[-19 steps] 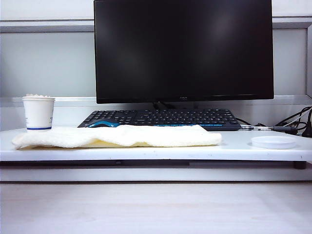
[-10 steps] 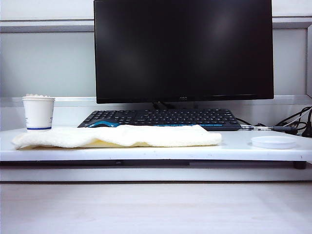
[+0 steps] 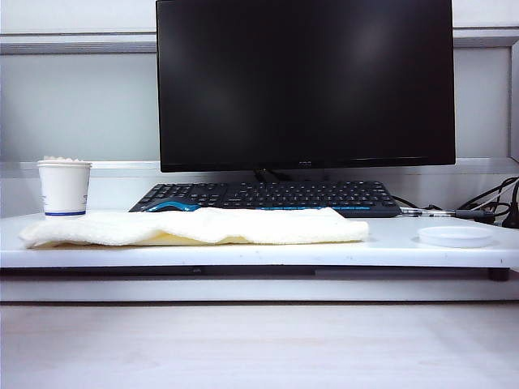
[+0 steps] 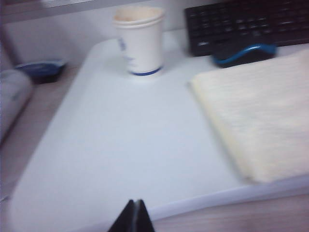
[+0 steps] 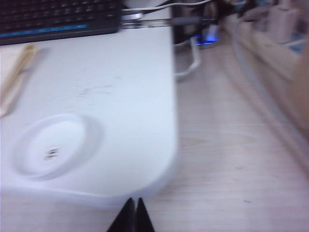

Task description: Wipe the tabletop with a clean cloth to remove dust and stains.

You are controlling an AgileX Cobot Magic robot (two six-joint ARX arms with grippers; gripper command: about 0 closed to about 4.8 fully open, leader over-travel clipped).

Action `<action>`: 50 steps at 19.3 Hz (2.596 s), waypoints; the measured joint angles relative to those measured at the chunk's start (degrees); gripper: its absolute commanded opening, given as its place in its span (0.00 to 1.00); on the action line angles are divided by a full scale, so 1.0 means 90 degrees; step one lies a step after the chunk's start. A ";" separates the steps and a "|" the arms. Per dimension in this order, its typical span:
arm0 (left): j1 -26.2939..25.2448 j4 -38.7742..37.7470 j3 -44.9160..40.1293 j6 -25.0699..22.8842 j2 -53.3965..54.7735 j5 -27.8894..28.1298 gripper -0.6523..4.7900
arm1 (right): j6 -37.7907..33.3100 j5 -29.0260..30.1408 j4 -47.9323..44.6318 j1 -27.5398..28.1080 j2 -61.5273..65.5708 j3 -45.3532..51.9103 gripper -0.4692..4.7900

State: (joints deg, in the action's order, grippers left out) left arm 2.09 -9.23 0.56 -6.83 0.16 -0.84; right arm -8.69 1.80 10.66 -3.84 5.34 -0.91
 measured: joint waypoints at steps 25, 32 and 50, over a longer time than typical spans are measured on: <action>0.0000 0.0131 -0.0002 0.0029 0.0002 -0.1406 0.11 | -0.2363 0.1685 -0.1977 -0.2788 0.2992 -0.2441 1.00; -0.0002 0.0134 -0.0002 0.0032 0.0002 -0.1409 0.11 | -0.1967 0.1515 -0.2293 -0.3687 0.6562 -0.4184 1.00; -0.0002 0.0155 -0.0005 0.0041 0.0002 -0.1409 0.11 | -0.1838 0.0738 -0.2035 -0.4184 1.0528 -0.6460 1.00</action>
State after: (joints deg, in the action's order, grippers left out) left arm 2.07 -7.84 0.51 -6.46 0.19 -13.52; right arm -25.23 8.45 -7.66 -41.50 100.09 -59.05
